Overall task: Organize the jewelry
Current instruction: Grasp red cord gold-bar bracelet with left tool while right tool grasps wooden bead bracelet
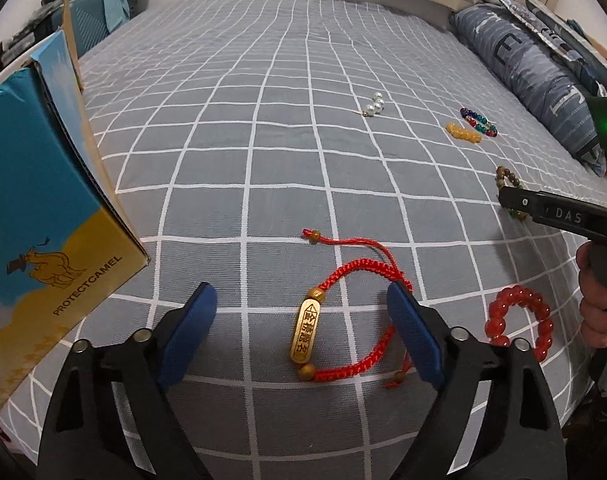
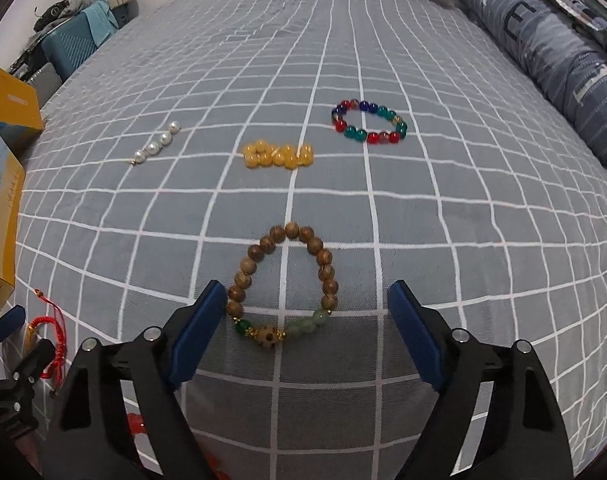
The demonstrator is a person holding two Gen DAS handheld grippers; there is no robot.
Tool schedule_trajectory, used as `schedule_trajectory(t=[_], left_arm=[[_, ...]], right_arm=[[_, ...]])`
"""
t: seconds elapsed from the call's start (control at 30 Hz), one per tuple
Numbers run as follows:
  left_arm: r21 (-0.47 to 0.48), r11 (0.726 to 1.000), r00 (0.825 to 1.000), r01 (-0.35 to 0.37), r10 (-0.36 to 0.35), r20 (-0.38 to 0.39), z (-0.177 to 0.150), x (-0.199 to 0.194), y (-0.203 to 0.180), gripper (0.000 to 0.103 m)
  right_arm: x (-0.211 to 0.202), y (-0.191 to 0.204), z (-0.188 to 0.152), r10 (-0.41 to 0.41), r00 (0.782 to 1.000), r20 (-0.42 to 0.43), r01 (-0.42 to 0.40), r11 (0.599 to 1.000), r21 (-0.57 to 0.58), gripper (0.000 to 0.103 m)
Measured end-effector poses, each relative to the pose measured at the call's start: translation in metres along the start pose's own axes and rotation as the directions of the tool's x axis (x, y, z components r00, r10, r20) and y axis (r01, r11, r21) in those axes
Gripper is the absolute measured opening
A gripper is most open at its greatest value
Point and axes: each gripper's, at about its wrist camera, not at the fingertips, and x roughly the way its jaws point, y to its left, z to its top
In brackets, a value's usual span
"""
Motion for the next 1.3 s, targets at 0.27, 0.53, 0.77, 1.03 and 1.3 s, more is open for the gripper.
schedule_trajectory(t=[0.27,0.53,0.77,1.03,1.3], left_arm=[[0.012,0.999,0.999,-0.039,0.038,0.013,-0.003,-0.005,0.000,0.061],[0.028,0.998,0.998,-0.051,0.051,0.023,-0.006,-0.007,0.000,0.046],[0.045,0.998,0.998,-0.055,0.054,0.026,-0.007,-0.009,-0.002,0.029],[0.044,0.999,1.000,-0.030,0.029,0.004,-0.006,-0.010,-0.005,0.008],[0.055,0.998,1.000,-0.018,0.018,-0.003,-0.003,-0.016,-0.007,0.008]], right_arm=[[0.002,0.003,-0.001,-0.012,1.000,-0.002,0.012,1.000,-0.008,0.061],[0.001,0.006,0.000,-0.018,1.000,0.001,0.018,1.000,-0.016,0.047],[0.000,0.007,0.001,-0.011,1.000,0.005,0.011,1.000,-0.009,0.032],[-0.004,0.007,0.001,-0.005,1.000,0.008,0.005,1.000,0.006,0.015],[-0.016,0.013,0.002,0.002,0.999,0.035,-0.002,1.000,-0.012,0.009]])
